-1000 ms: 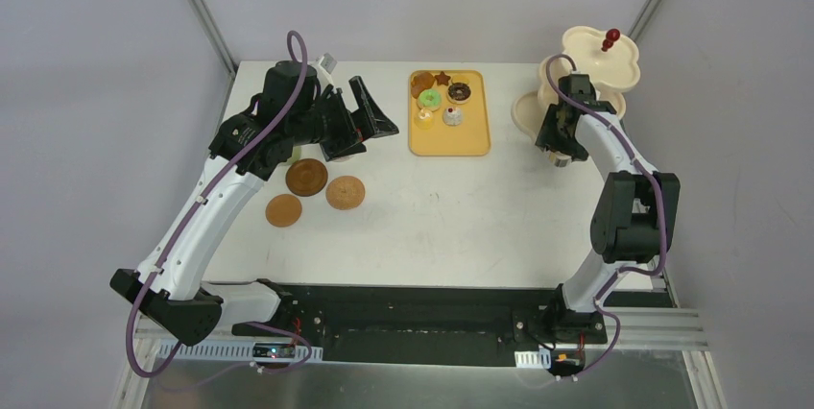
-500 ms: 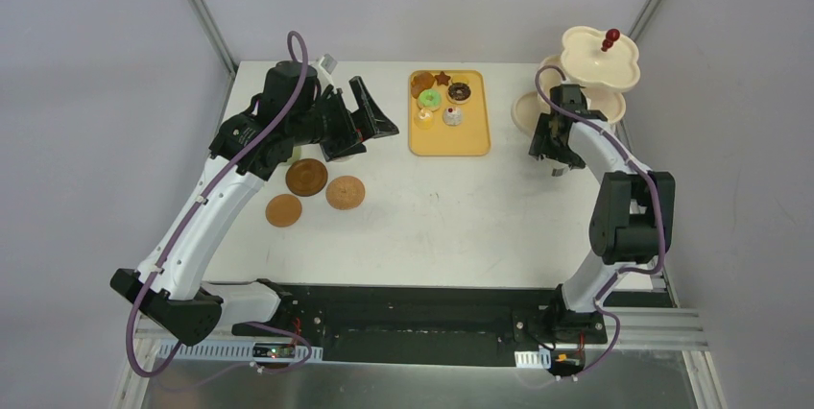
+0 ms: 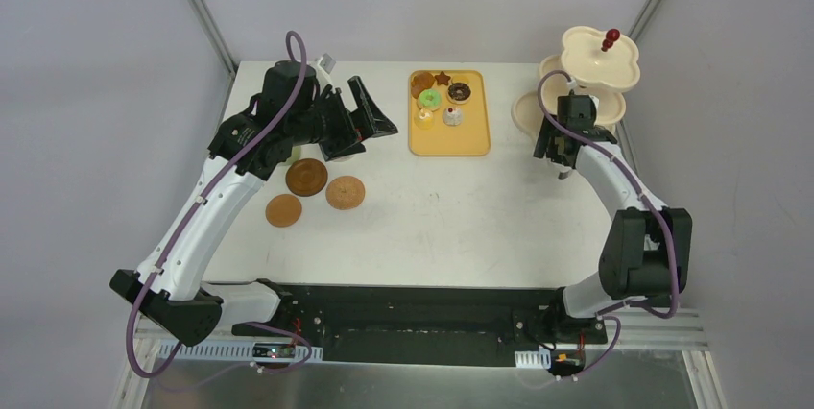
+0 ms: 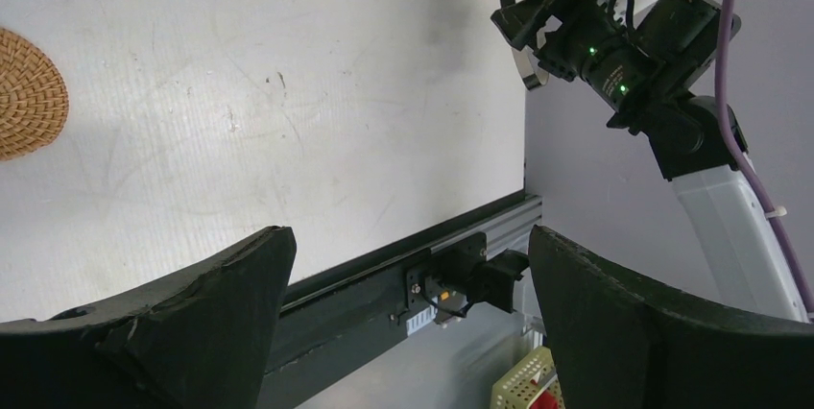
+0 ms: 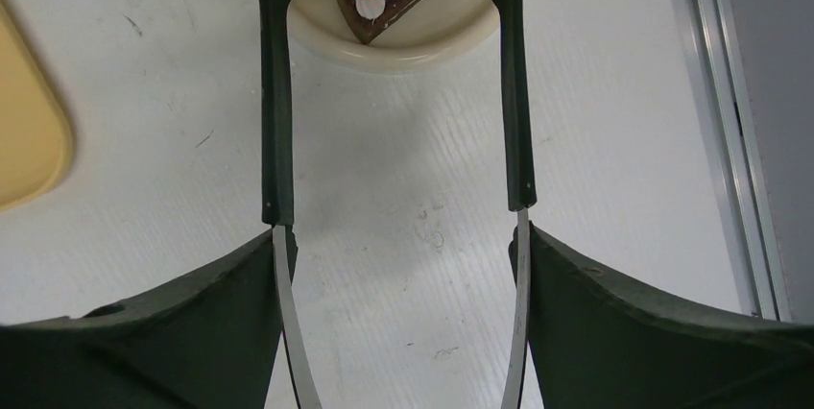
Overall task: Serve the afternoon tea
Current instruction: Place the desert on the desert table.
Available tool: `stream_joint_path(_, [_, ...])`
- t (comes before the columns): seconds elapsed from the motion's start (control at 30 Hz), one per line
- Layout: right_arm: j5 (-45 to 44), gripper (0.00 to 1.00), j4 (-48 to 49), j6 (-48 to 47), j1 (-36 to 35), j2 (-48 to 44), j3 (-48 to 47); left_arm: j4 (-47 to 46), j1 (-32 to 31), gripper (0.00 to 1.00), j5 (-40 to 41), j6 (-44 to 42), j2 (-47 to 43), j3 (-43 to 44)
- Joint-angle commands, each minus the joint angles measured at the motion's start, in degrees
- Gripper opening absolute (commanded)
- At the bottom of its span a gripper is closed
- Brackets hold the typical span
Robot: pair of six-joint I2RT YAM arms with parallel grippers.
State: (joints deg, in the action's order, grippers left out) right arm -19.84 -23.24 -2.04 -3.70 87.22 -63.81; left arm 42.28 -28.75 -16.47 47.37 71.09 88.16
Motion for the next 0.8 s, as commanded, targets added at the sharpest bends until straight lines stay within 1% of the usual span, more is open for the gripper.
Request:
stream_joint_path(0.0, [4.99,0.8,0.7,0.08,-0.42,-6.94,2.7,-1.47,0.51,0.96,-1.04,0.27,-1.85,-0.45])
stream_joint_path(0.13, [11.98,0.8,1.28,0.02,-0.67,-13.08,6.09,-1.68,0.47,0.96,-1.27,0.01,-2.49,-1.24])
stream_joint_path(0.3, [18.58,0.79,1.12,-0.92,-0.95,-19.47,9.05,-1.56,0.47,0.96,-1.35,-0.73,-3.79,-2.23])
stream_joint_path(0.37, [23.26,0.78,1.1,-1.84,-1.16,-21.77,10.11,-1.15,0.53,0.96,-1.37,-1.15,-4.33,-2.33])
stream_joint_path(0.5, [28.43,0.76,0.95,-2.68,-2.45,-25.3,11.47,0.47,0.49,0.96,-1.11,-2.48,-5.73,-2.23])
stream_joint_path(0.63, [30.83,0.75,2.59,-3.34,-4.83,-26.42,12.31,3.5,0.46,0.96,-0.51,-5.01,-7.2,-0.84])
stream_joint_path(0.77, [31.04,0.75,5.0,-3.12,-7.36,-22.7,10.03,7.64,0.45,0.96,-0.69,-7.91,-7.46,1.87])
